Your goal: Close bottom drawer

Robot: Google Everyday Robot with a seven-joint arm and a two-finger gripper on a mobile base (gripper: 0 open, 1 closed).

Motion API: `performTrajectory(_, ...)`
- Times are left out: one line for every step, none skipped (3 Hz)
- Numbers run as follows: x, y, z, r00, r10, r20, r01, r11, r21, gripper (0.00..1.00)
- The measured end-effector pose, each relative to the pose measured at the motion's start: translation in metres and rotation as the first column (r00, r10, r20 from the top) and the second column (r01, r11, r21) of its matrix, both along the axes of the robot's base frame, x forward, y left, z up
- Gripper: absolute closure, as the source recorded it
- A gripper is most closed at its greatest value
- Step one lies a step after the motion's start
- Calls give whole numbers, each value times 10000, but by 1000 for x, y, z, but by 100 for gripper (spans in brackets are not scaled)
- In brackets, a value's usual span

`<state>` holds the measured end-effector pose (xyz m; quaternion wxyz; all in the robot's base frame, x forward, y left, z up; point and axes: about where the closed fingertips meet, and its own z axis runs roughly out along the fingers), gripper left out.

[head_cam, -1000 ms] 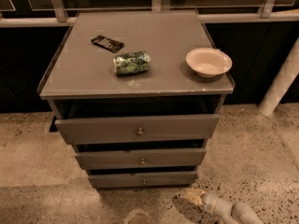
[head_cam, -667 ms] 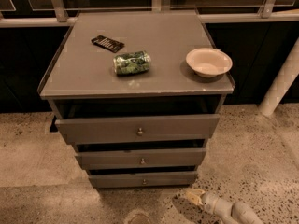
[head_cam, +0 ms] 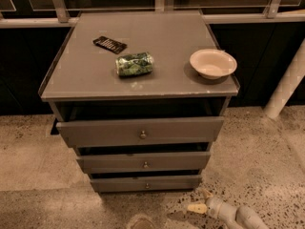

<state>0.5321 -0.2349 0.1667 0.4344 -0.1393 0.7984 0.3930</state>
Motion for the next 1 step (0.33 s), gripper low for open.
performTrajectory(0,0,0,10000,0,0,0,10000,0,0)
